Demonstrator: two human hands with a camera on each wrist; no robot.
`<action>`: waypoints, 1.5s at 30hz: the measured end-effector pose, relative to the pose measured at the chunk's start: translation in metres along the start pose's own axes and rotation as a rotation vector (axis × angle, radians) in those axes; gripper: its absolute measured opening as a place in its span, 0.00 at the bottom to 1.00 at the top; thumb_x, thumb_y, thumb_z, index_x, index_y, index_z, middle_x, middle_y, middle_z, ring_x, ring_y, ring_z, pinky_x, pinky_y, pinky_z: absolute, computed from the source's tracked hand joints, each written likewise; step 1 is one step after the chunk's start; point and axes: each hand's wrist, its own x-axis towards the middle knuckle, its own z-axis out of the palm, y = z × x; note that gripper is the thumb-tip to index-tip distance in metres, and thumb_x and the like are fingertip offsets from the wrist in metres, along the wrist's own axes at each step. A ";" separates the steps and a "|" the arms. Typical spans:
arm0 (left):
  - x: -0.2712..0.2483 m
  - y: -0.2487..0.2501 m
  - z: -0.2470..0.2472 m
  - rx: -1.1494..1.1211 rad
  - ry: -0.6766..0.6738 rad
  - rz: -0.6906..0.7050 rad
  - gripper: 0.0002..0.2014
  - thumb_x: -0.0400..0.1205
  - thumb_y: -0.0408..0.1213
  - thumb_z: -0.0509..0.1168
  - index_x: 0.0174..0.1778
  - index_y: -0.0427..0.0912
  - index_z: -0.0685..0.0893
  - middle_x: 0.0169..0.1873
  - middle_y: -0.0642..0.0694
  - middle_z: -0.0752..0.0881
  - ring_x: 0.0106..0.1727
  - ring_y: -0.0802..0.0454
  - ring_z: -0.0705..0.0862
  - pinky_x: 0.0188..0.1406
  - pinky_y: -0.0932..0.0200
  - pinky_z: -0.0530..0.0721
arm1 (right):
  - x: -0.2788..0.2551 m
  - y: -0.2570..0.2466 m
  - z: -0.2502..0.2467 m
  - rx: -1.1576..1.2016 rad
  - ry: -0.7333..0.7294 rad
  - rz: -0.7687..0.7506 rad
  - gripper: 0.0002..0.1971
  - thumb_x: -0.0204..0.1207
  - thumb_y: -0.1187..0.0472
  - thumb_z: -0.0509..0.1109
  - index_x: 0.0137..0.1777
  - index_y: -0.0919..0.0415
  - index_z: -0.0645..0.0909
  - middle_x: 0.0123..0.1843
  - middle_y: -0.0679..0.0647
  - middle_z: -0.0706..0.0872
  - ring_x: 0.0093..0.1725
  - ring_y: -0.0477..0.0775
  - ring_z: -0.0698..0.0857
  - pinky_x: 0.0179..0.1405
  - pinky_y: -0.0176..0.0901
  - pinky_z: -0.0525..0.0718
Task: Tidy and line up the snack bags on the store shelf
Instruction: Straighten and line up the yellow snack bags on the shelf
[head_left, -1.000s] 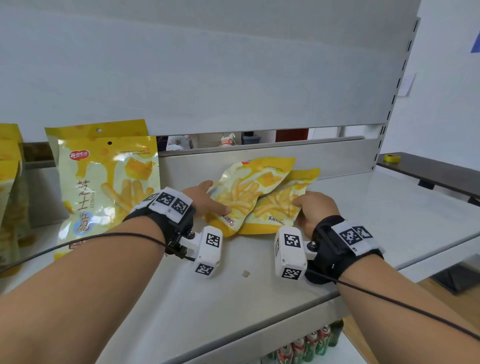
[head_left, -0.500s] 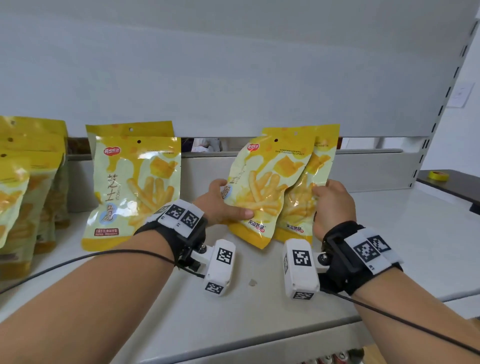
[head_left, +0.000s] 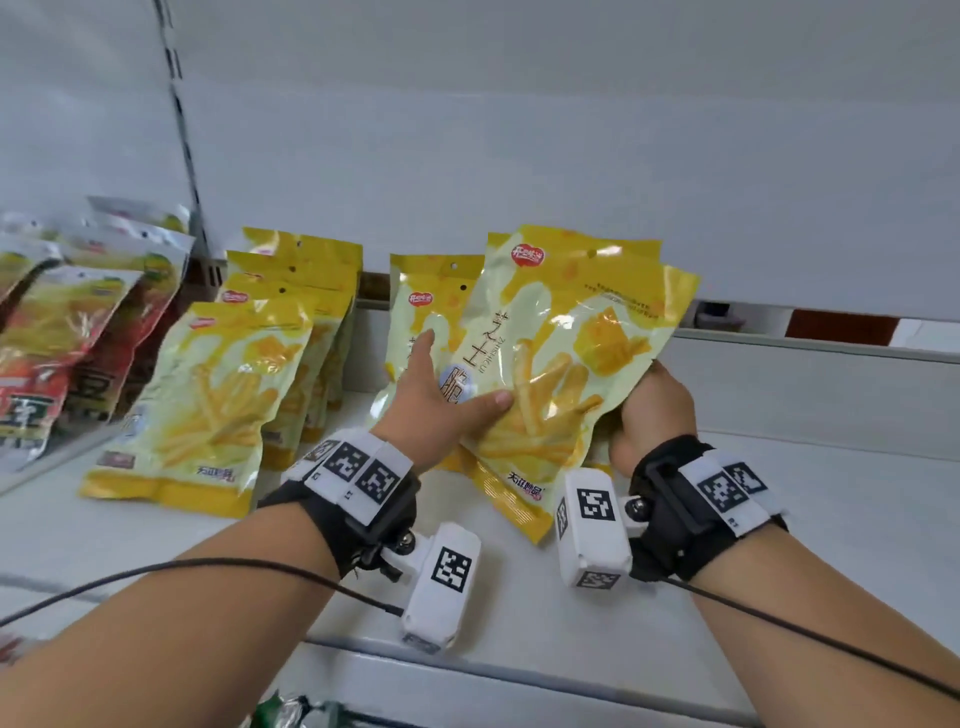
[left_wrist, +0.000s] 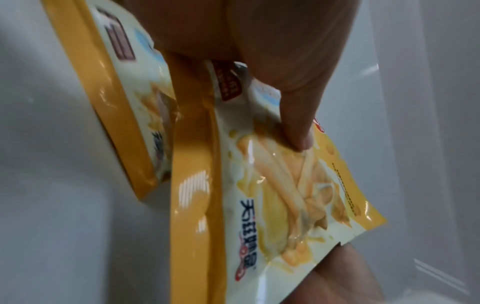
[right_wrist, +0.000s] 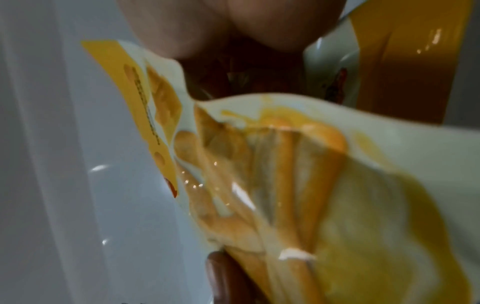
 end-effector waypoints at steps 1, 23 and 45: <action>-0.002 -0.003 -0.011 -0.024 0.028 -0.026 0.67 0.47 0.64 0.78 0.81 0.59 0.52 0.73 0.50 0.72 0.72 0.44 0.76 0.68 0.38 0.78 | 0.008 0.005 0.005 0.109 -0.035 0.019 0.28 0.72 0.67 0.71 0.73 0.64 0.71 0.72 0.63 0.75 0.68 0.64 0.76 0.64 0.43 0.72; -0.007 -0.040 -0.079 0.136 0.055 -0.326 0.42 0.64 0.53 0.81 0.66 0.41 0.66 0.55 0.41 0.83 0.55 0.41 0.85 0.59 0.40 0.84 | 0.007 0.043 0.079 -0.154 -0.213 0.047 0.08 0.80 0.63 0.60 0.44 0.56 0.80 0.53 0.61 0.85 0.49 0.62 0.83 0.63 0.59 0.81; -0.001 -0.031 -0.066 0.297 0.126 -0.246 0.48 0.73 0.53 0.73 0.80 0.41 0.51 0.67 0.41 0.77 0.65 0.41 0.79 0.65 0.45 0.79 | 0.005 0.038 0.068 0.100 -0.521 0.001 0.51 0.53 0.52 0.81 0.78 0.48 0.59 0.66 0.54 0.82 0.62 0.59 0.82 0.58 0.56 0.83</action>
